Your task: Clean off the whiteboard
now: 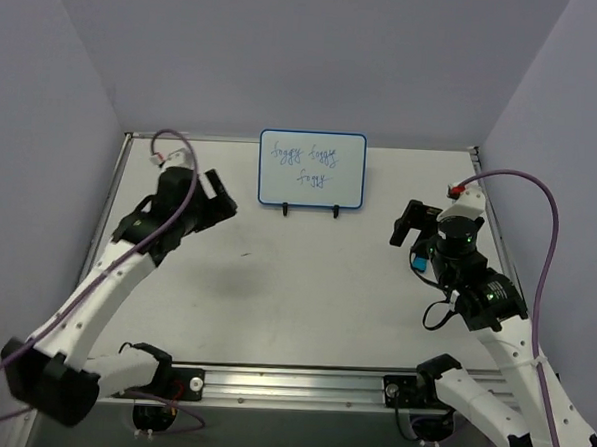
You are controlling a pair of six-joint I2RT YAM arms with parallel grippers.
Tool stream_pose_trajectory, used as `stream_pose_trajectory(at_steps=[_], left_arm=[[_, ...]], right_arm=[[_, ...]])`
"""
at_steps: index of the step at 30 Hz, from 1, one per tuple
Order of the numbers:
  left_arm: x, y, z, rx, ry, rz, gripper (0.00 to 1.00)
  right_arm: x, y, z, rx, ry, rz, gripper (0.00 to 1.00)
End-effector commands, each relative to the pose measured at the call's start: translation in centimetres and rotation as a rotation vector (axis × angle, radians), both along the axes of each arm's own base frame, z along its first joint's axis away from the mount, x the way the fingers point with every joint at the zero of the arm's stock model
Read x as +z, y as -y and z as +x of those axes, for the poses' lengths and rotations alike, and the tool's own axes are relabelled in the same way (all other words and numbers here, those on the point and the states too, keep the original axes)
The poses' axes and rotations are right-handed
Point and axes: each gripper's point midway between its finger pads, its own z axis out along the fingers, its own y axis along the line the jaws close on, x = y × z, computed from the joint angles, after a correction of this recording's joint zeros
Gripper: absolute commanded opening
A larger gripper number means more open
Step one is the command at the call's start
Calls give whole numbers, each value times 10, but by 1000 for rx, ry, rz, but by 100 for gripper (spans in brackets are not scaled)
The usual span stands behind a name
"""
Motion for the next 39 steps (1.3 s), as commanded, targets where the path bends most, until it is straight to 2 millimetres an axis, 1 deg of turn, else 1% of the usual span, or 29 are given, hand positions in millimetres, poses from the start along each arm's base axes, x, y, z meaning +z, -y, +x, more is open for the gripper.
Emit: stream_pose_trajectory(at_steps=[1, 3, 4, 5, 6, 7, 8, 9, 10, 11, 12, 13, 15, 16, 17, 18, 19, 20, 23, 24, 25, 27, 28, 30, 31, 32, 34, 35, 39], left_arm=[[-11, 66, 53, -58, -18, 12, 94], [-14, 91, 68, -126, 4, 60, 94], [-23, 99, 82, -155, 3, 121, 94], [-23, 105, 95, -163, 41, 151, 94], [-29, 107, 100, -168, 45, 190, 94], [-41, 108, 111, -174, 34, 245, 94], [-46, 114, 119, -196, 51, 258, 94], [-53, 114, 124, -199, 45, 286, 94], [-69, 116, 132, -219, 26, 330, 95], [-75, 120, 137, -241, 32, 339, 98], [-80, 121, 141, -246, 27, 349, 98], [-96, 123, 145, -265, 8, 369, 98], [-102, 130, 153, -289, 17, 361, 100], [-116, 133, 156, -309, -4, 368, 94], [-115, 136, 163, -315, 6, 359, 91], [-118, 138, 166, -316, 1, 359, 88], [-128, 140, 168, -321, -15, 369, 86], [-132, 139, 167, -315, -31, 376, 84], [-140, 140, 171, -296, -35, 373, 83], [-143, 140, 173, -296, -36, 371, 82], [-151, 141, 174, -297, -46, 379, 79], [-160, 142, 178, -297, -55, 389, 76], [-162, 144, 180, -300, -53, 385, 71], [-171, 145, 181, -302, -63, 389, 70], [-170, 145, 183, -300, -60, 389, 68], [-171, 146, 183, -296, -61, 390, 62], [-173, 146, 183, -288, -63, 388, 60], [-174, 144, 183, -282, -65, 387, 56], [-180, 144, 180, -268, -73, 384, 52]], right_arm=[[12, -18, 0, 76, 37, 70, 100], [13, -19, -5, 90, 37, 77, 100], [9, -18, -8, 92, 24, 70, 100], [11, -17, -11, 92, 30, 72, 100], [9, -15, -14, 89, 23, 69, 100], [7, -13, -17, 87, 20, 64, 100], [6, -11, -19, 79, 19, 62, 100], [8, -9, -23, 80, 31, 65, 100], [6, -7, -26, 77, 26, 59, 100], [6, -5, -28, 73, 28, 55, 100], [9, -3, -30, 70, 38, 60, 100], [10, -3, -31, 72, 46, 61, 100], [15, -4, -33, 83, 57, 70, 100], [17, -6, -33, 90, 64, 76, 100], [20, -7, -33, 97, 68, 82, 100], [21, -10, -32, 109, 73, 91, 100], [22, -12, -31, 114, 75, 94, 100], [21, -13, -30, 116, 71, 93, 100], [18, -14, -29, 118, 62, 92, 100], [16, -14, -28, 117, 59, 91, 100], [15, -13, -27, 114, 58, 90, 100], [13, -15, -27, 117, 57, 94, 100], [13, -16, -27, 120, 55, 94, 100], [12, -17, -26, 126, 51, 95, 100], [12, -17, -26, 124, 50, 94, 100], [12, -17, -26, 125, 49, 92, 100], [12, -16, -27, 123, 49, 88, 100], [12, -15, -27, 122, 48, 86, 100], [9, -14, -27, 115, 46, 85, 100]])
